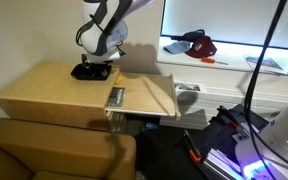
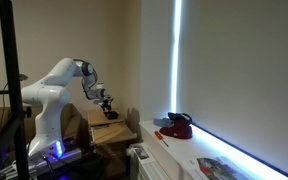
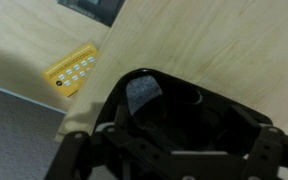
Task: Remove the black sock from the black lunchbox
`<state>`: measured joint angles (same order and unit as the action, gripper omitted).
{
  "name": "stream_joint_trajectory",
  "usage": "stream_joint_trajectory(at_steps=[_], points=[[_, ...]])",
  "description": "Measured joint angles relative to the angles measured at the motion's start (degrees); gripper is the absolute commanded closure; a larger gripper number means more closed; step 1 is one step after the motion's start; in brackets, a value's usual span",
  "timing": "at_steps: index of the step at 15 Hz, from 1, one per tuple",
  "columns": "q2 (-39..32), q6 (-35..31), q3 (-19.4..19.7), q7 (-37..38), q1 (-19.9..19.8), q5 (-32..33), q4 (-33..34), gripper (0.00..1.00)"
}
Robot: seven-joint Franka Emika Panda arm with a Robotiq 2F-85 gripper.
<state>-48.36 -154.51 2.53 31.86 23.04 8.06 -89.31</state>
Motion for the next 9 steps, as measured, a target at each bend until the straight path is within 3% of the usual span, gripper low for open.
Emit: stream_joint_trajectory(at_steps=[2, 3, 4, 9], points=[[-4.00, 0.00, 1.98, 0.00, 1.52, 0.27, 4.26, 0.00], [-5.87, 0.00, 2.63, 0.00, 2.07, 0.27, 6.47, 0.25], [-7.68, 0.01, 3.27, 0.02, 2.56, 0.27, 8.64, 0.27], [-14.93, 1.51, 5.90, 0.28, 3.94, 0.25, 17.93, 0.62]])
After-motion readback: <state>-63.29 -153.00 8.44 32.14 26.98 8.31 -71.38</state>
